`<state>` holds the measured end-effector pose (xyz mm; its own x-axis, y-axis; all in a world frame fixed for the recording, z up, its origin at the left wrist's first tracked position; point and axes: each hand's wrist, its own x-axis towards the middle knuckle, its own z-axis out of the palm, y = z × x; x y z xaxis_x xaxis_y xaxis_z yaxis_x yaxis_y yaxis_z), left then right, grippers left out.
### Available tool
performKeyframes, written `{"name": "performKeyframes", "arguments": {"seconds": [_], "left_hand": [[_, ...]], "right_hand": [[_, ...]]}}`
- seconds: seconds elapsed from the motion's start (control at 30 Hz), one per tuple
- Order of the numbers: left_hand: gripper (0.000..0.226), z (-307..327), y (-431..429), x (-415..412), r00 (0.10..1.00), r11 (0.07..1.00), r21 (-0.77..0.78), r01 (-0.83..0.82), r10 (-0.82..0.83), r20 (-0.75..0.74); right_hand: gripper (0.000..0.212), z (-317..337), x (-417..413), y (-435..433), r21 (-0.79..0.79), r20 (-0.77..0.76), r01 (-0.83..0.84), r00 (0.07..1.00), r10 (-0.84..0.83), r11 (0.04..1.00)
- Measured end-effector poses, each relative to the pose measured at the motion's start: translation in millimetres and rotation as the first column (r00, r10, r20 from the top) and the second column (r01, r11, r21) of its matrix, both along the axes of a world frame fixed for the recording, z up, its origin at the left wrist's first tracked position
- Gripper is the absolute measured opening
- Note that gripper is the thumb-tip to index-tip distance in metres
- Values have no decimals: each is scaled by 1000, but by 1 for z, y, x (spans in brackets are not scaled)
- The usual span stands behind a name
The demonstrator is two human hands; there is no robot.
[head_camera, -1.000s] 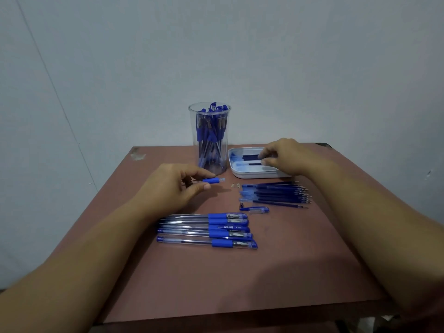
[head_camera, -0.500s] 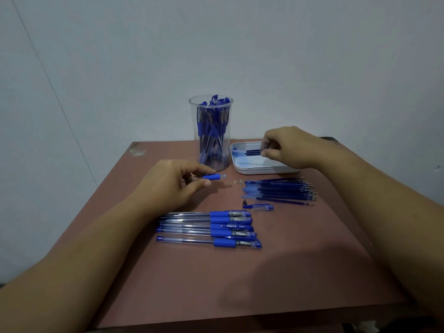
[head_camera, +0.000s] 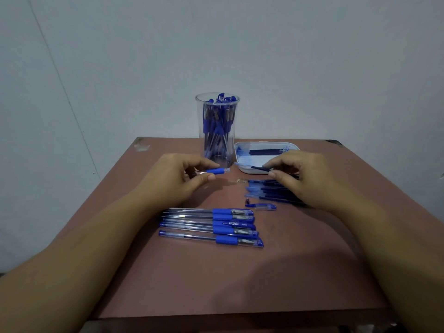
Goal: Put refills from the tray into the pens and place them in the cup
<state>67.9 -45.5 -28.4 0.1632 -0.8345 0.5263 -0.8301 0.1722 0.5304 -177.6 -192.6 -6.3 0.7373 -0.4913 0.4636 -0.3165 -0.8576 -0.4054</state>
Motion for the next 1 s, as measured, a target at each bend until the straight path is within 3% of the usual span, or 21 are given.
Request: {"name": "performKeyframes", "arguments": {"seconds": [0.4,1.0], "left_hand": [[26,2,-1,-3,1000,1000,0,22,-22,-10],[25,6,2,0,986,998,57,4,-14,167]], "right_hand": [[16,-1,1,2,23,-13,-65,998,65,998],[15,2,0,6,11,-53,-111,992,112,994]]}}
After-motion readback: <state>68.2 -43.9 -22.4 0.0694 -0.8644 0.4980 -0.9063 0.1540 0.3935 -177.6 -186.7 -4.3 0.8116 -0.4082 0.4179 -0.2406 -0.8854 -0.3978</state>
